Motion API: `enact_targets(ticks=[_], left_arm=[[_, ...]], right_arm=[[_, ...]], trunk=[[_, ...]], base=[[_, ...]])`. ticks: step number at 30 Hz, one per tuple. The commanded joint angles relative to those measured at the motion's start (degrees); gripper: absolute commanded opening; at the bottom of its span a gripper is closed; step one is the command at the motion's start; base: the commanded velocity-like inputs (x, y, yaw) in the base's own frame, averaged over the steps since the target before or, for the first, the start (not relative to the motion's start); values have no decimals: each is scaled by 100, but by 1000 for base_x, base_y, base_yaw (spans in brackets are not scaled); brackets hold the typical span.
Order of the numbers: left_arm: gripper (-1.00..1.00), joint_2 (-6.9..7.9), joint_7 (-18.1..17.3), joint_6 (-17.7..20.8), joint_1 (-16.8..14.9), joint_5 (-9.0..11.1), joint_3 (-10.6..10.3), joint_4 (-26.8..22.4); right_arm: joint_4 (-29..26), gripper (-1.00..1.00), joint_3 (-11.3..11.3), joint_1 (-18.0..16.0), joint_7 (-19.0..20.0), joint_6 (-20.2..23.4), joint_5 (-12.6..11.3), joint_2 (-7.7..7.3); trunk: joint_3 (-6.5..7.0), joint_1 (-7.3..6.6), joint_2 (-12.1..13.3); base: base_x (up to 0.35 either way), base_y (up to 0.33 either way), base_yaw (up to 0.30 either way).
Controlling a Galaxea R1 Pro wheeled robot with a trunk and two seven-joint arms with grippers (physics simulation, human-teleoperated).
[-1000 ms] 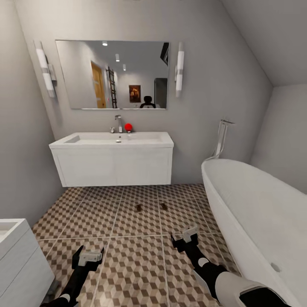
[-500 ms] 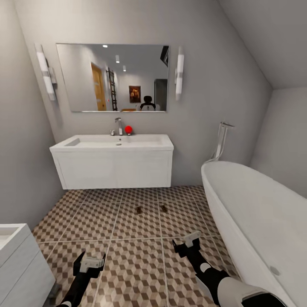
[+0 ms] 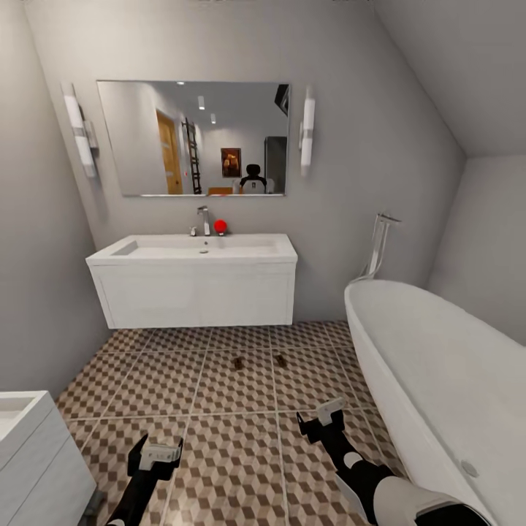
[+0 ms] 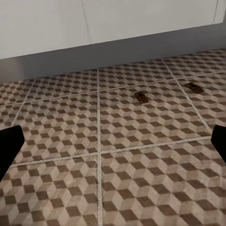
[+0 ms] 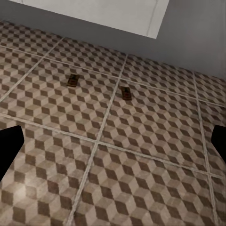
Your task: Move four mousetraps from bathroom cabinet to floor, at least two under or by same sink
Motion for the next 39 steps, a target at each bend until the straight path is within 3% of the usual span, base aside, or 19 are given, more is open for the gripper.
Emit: enact_targets(ticks=[1, 39], left_arm=[[100, -14, 36, -27, -8, 11, -48, 30], [100, -65, 36, -8, 11, 7, -48, 87]], right_arm=[[7, 100, 8, 4, -32, -10, 45, 0], [8, 100, 7, 80, -29, 0, 44, 7]], trunk=[[13, -23, 39], [695, -858, 1563]], base=[[0, 0, 0], [0, 0, 0]])
